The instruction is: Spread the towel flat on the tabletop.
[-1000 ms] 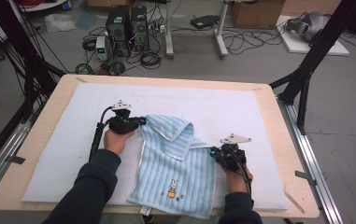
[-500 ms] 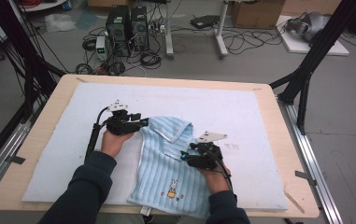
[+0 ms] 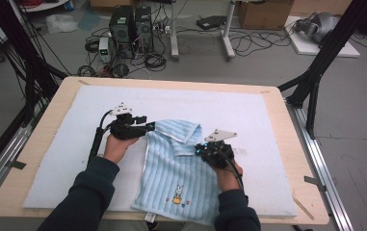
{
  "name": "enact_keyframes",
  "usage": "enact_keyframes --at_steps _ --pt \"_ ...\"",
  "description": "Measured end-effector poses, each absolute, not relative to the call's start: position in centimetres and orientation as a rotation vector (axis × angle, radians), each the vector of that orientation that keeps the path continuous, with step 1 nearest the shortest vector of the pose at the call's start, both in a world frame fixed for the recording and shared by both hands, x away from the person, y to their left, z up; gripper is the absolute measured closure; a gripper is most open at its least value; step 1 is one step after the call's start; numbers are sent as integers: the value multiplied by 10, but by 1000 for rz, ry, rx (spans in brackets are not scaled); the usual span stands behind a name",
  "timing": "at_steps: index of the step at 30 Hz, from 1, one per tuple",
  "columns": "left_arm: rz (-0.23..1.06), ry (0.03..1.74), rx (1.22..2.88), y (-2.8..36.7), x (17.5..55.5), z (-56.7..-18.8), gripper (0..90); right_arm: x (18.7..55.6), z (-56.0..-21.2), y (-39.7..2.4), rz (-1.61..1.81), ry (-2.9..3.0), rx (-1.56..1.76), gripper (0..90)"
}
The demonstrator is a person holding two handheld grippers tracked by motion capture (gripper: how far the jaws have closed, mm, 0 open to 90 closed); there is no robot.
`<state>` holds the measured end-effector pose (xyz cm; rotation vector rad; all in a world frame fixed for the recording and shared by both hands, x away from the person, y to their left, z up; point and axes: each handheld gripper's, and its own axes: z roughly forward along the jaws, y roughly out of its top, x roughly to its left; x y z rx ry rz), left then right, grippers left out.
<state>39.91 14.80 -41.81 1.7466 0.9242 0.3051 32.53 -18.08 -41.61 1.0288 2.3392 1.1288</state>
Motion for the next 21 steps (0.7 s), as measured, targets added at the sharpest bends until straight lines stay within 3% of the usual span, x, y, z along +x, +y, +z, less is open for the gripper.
enact_keyframes --at_steps 7,18,21 --pt "295 935 1750 142 401 -423 464 369 -394 -206 921 2249 1054 841" --pt "274 909 1807 123 409 -414 438 420 -392 -234 681 2064 1155 839" --pt "261 891 1843 113 410 -417 431 425 -390 -237 700 2003 1212 796"
